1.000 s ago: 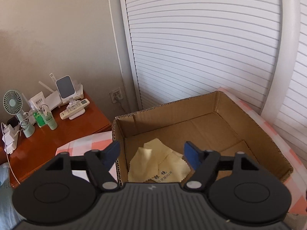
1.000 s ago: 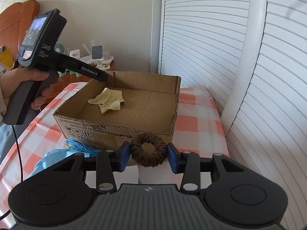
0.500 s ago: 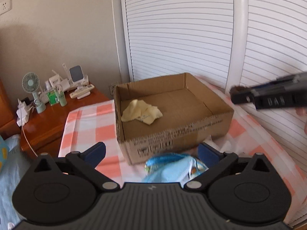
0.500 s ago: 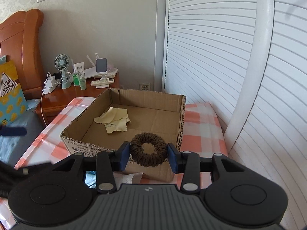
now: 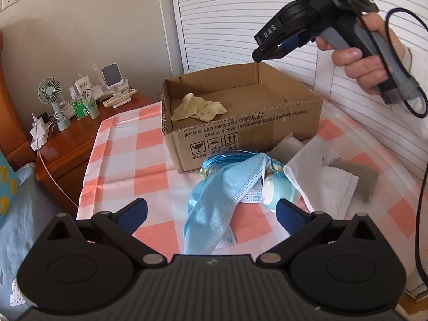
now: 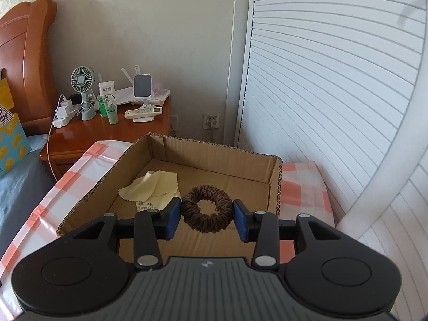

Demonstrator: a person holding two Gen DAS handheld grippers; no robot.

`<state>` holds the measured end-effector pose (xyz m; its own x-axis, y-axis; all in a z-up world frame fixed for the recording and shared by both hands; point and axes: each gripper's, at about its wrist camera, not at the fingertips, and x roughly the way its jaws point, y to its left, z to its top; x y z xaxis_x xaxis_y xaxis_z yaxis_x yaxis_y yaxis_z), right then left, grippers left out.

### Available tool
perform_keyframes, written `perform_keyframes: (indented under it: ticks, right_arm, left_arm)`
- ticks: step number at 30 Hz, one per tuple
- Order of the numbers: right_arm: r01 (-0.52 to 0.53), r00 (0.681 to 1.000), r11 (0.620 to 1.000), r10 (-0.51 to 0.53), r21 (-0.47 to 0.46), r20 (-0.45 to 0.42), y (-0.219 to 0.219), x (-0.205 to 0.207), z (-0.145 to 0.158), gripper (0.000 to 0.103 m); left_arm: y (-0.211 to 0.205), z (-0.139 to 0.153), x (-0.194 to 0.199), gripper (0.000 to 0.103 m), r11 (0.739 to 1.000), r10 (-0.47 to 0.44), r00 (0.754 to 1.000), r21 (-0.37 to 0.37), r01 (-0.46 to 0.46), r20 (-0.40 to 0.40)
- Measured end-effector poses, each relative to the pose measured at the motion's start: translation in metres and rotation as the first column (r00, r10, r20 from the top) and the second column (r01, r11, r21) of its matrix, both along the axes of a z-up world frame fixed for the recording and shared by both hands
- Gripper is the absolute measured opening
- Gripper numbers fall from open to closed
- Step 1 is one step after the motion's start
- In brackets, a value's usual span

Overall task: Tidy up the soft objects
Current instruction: 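Release the yellow cloth into the box with the left tool while the right tool drops the hair tie there, then move the right tool to the white cloth and close on it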

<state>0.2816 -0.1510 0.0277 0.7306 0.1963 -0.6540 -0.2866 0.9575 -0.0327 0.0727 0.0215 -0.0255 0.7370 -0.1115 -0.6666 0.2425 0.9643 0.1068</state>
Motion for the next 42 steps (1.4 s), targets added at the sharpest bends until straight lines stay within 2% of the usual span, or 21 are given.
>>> perform_keyframes:
  ticks: [3,4,7,14,20,23,27,32,37,42]
  right_arm:
    - [0.004,1.000,1.000,-0.004,-0.006,-0.024,0.008,0.034,-0.002,0.047]
    - [0.006,1.000,1.000,-0.006,-0.016,-0.030,0.011,0.043,-0.004,0.053]
    - [0.050,0.998,0.998,-0.051,-0.035,-0.032,0.011,0.062,-0.008,0.087]
    - [0.056,0.998,0.998,-0.056,-0.004,-0.042,-0.001,0.044,-0.002,0.095]
    - [0.038,0.999,0.999,-0.037,0.026,-0.024,-0.011,-0.011,0.008,0.103]
    - [0.045,0.999,0.999,-0.045,0.022,-0.026,-0.017,-0.041,0.005,0.103]
    - [0.082,0.995,0.997,-0.081,0.013,-0.052,-0.028,-0.075,-0.012,0.103]
    - [0.174,0.980,0.985,-0.173,-0.004,-0.100,-0.052,-0.111,-0.044,0.103]
    - [0.282,0.948,0.959,-0.282,-0.027,-0.146,-0.072,-0.135,-0.075,0.103]
    - [0.365,0.914,0.930,-0.366,-0.038,-0.175,-0.085,-0.144,-0.097,0.103]
  left_arm:
    - [0.004,-0.001,0.007,0.102,1.000,0.020,1.000,-0.009,-0.020,0.003]
    - [0.006,-0.001,0.009,0.102,1.000,0.028,1.000,-0.012,-0.028,0.003]
    - [0.011,-0.005,0.015,0.102,0.998,0.052,0.999,-0.031,-0.052,-0.009]
    - [0.017,-0.011,0.012,0.102,0.998,0.061,0.997,-0.030,-0.062,-0.042]
    - [0.023,-0.010,0.002,0.102,0.997,0.066,0.997,-0.041,-0.068,-0.044]
    - [0.023,-0.010,-0.004,0.102,0.997,0.076,0.996,-0.018,-0.076,-0.042]
    - [0.022,-0.011,-0.011,0.102,0.997,0.077,0.996,-0.002,-0.078,-0.044]
    - [0.019,-0.012,-0.022,0.102,0.996,0.081,0.996,-0.020,-0.082,-0.046]
    - [0.017,-0.016,-0.028,0.102,0.995,0.092,0.994,-0.038,-0.095,-0.055]
    - [0.015,-0.025,-0.028,0.102,0.994,0.098,0.992,-0.050,-0.102,-0.083]
